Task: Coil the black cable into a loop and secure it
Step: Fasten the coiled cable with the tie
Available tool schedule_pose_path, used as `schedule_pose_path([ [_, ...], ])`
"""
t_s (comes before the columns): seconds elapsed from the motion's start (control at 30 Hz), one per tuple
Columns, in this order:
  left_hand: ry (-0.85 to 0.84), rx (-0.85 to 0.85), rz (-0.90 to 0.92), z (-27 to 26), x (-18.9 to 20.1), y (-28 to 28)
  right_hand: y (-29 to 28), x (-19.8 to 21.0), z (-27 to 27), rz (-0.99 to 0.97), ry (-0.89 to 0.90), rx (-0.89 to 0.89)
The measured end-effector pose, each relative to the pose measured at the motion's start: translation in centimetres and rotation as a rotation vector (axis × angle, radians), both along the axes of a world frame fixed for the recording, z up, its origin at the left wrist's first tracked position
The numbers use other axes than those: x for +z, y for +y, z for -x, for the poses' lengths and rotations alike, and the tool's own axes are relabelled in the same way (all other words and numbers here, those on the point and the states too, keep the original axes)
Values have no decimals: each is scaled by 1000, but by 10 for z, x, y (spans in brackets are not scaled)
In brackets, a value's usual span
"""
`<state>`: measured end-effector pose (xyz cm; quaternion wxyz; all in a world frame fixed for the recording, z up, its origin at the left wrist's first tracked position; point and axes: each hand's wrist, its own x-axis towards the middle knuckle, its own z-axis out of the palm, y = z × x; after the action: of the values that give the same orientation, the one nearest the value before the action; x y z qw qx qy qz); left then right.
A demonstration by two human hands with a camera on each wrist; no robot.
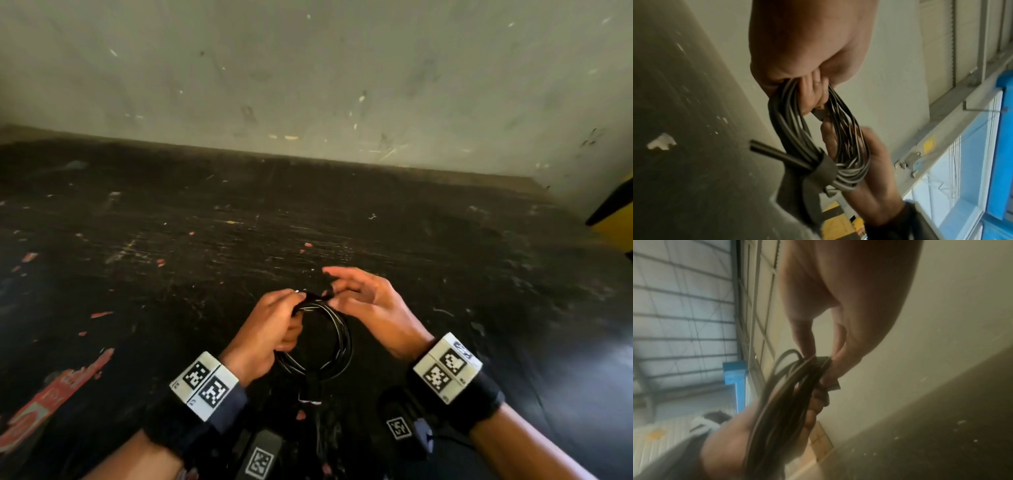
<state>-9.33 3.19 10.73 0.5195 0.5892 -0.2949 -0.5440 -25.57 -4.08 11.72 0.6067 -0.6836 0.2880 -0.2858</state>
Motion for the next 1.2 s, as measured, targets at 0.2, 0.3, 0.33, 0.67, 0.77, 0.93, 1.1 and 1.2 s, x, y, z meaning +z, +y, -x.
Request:
schedule_pose_path([
  [0.2,17,-57,-1,17,9,-5,-15,7,22,126,-4,34],
  [0.3,7,-59,9,27,15,-7,-20,16,33,171,-36,-44],
  [0.33,7,-43,10,29,16,-7,-19,20,36,181,-54,-93],
  [0.67,-167,143,26,42,22,-20,9,60,50,253,272,113],
  [0.77,-221,136,40,42,24,-20,5,44,38,575,476,60],
  [0.93,-235,165,43,40,22,-22,2,19,26,1085,471,-119],
  [1.1,-142,203,80,44,19,-26,-7,2,16,1212,448,-80],
  [1.2,-110,219,82,44,18,-25,-11,-2,14,1149,369,-68],
])
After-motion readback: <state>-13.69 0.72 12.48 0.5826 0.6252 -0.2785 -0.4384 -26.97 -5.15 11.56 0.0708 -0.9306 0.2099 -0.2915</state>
